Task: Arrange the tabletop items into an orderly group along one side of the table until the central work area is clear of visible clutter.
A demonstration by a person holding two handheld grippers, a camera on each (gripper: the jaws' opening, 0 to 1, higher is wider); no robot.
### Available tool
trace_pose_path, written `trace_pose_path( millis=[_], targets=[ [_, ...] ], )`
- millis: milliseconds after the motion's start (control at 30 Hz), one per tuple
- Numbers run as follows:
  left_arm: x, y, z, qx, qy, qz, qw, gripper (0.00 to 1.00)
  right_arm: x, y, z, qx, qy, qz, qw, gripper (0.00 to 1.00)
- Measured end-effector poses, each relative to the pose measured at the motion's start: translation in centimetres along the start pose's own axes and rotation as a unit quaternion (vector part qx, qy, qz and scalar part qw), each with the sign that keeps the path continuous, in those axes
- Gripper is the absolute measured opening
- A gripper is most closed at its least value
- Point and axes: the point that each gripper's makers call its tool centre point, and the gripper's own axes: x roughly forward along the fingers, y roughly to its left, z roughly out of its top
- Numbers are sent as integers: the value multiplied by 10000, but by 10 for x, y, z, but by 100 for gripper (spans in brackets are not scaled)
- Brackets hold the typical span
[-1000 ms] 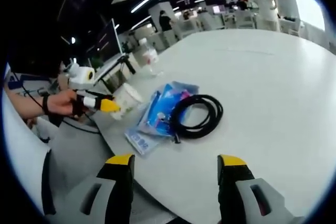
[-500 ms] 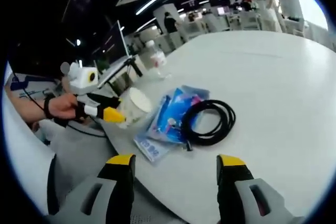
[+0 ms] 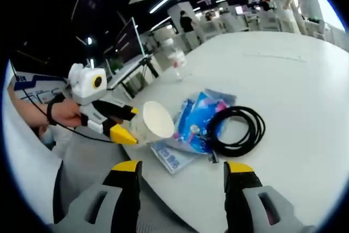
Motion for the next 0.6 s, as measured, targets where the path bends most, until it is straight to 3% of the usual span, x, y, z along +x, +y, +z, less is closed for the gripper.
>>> trace_pose_path(
  millis=[467, 600],
  targets=[
    [9, -25, -2, 397, 177, -320, 9985, 38, 13, 28, -1, -92, 71, 366, 9993, 56],
    [9, -28, 0, 443, 165, -382, 9982, 38, 14, 34, 2, -107, 18, 484, 9988, 49]
  ],
)
